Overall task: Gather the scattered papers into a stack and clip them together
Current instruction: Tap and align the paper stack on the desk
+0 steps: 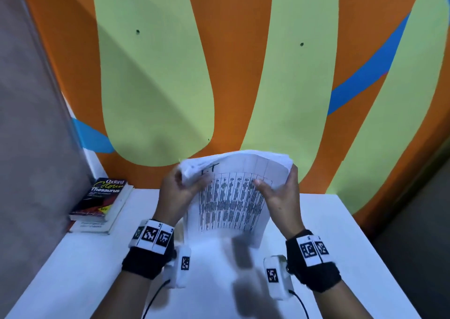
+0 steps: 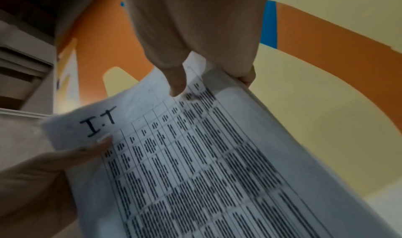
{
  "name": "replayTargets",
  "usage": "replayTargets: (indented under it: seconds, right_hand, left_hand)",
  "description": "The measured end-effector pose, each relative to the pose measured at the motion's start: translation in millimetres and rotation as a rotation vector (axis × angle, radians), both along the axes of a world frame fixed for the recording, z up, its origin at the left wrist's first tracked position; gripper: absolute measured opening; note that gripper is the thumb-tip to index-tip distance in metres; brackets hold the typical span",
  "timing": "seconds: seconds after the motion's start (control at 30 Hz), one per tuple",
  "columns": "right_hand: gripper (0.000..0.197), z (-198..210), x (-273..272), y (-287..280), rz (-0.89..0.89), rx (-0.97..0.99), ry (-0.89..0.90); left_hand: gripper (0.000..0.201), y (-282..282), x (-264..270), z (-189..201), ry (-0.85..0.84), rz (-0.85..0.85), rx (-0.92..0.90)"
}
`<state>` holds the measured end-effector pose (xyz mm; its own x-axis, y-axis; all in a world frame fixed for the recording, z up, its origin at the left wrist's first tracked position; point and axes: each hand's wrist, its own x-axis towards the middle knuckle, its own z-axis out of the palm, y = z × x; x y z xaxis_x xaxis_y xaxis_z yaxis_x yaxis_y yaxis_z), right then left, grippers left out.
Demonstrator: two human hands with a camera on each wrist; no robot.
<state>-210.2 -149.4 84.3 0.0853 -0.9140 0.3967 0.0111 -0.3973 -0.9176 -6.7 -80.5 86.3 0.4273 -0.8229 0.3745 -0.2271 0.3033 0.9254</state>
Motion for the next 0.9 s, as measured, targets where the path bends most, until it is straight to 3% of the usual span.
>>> replayTargets:
  seconds: [0.1,0.2,0.3,0.37,0.47,0.57,0.7,0.77,0.9]
  right_hand:
    - [0.046,-6,1,-4,-0.027,-0.027,0.009]
    - [0.039,-3,3,-9,0.013,-0.047,0.033]
    - [0.034,-13,4,-7,0.05,-0.028,0.106]
    - [0.032,-20,3,-7,0.026,-0.017,0.073]
    - [0.014,-19,2,-7,0.02,-0.008,-0.035]
    - [0.024,-16,7,-8,0.073,0.014,-0.089]
    - [0.031,-17,23,-9,0.158,0.042,-0.105]
    - [0.032,-17,34,-12,0.189,0.054,-0.117]
    - [0.032,-11,64,-16,0.283,0.072,-0.129]
  left_hand:
    - [0.025,2,0,-1,0.041,-0.007,0.016]
    - [0.041,-1,2,6,0.037,0.003,-0.043]
    - [0.045,-1,0,4,0.039,-0.02,0.021]
    - [0.039,-1,-2,2,0.032,-0.001,0.018]
    - [0.048,2,6,4,-0.029,0.0,-0.004]
    - [0.028,13,15,9,-0.037,0.034,-0.075]
    - [0.025,36,26,2,0.0,0.093,-0.022]
    - [0.035,48,31,-4,-0.017,0.043,0.091]
    - [0.08,69,50,-16,-0.053,0.125,0.236]
